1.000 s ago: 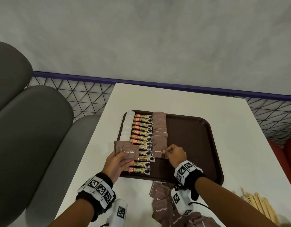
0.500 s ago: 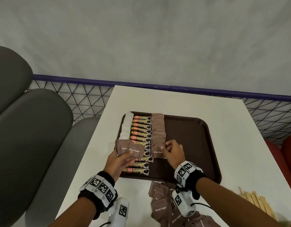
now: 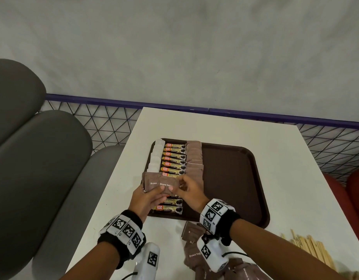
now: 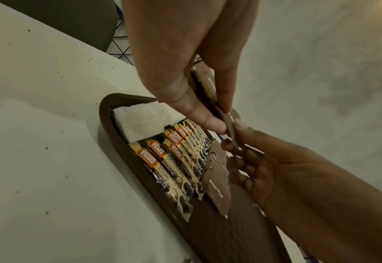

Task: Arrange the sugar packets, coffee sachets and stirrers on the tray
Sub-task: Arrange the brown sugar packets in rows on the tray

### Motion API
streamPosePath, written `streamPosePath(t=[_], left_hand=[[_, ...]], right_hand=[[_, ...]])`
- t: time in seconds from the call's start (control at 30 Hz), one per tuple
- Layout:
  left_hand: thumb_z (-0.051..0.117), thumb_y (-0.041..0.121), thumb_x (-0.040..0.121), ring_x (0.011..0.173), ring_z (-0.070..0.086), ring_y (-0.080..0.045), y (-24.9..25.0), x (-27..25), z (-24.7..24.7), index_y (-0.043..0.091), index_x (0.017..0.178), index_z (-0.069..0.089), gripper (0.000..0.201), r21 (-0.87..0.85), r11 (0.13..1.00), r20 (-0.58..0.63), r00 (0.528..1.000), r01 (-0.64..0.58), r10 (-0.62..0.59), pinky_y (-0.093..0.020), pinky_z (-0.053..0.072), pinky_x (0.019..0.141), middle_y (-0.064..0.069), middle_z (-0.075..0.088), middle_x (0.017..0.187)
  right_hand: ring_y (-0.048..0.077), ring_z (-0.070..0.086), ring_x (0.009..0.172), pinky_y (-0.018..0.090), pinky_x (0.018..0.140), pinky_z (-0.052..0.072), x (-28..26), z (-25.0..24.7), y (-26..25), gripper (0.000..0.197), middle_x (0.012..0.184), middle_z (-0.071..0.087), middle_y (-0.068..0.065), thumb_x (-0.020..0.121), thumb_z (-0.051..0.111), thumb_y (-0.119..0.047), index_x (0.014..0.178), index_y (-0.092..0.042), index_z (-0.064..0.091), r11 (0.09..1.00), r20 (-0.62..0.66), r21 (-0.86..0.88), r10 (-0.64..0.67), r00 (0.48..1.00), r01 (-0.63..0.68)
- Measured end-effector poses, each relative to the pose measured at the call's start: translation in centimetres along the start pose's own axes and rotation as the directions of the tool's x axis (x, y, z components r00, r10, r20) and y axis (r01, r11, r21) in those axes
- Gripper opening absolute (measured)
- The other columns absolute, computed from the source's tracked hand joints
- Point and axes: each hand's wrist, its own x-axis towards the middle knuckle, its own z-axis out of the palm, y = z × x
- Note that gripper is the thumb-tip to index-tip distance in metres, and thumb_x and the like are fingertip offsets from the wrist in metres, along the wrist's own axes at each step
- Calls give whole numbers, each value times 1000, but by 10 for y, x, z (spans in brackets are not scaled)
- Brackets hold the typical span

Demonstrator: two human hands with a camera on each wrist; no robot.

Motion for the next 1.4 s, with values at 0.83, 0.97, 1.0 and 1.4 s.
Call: streamPosePath(t=[0.83,0.97,1.0,1.4], left_hand=[[57,12,91,111,59,-27,-3,10,-12,13,112,61,21,-2,998,-89,994,70,-70,-34,51,86,-14,65,116],[60,11,88,109,60,-26,-2,10,-14,14,110,62,22,13,998,-81,995,62,-60,-34,51,87,-11,67,113],[60,11,88,108,61,-26,-2,10,-14,14,109,62,21,10,998,-79,995,60,-59,-33,51,85,-11,67,112],[60,5,87,90,68,-21,1,8,-10,14,100,63,17,-43,998,-48,998,47,-49,-25,57,73,-3,75,87]], right_hand=[[13,45,69,22,65,37,-7,-60,44,20,61,44,-7,80,70,-17,74,-15,51,868,-293,-330,278,915,-370],[13,44,65,25,68,40,0,-55,47,24,58,42,-8,78,71,-20,70,-20,48,843,-300,-380,276,913,-380],[13,45,65,26,70,41,2,-55,47,27,58,43,-8,78,71,-21,68,-23,46,835,-302,-391,282,911,-388],[25,59,94,36,88,44,4,-51,46,29,83,57,-1,79,68,-29,71,-28,40,766,-324,-488,286,902,-418]])
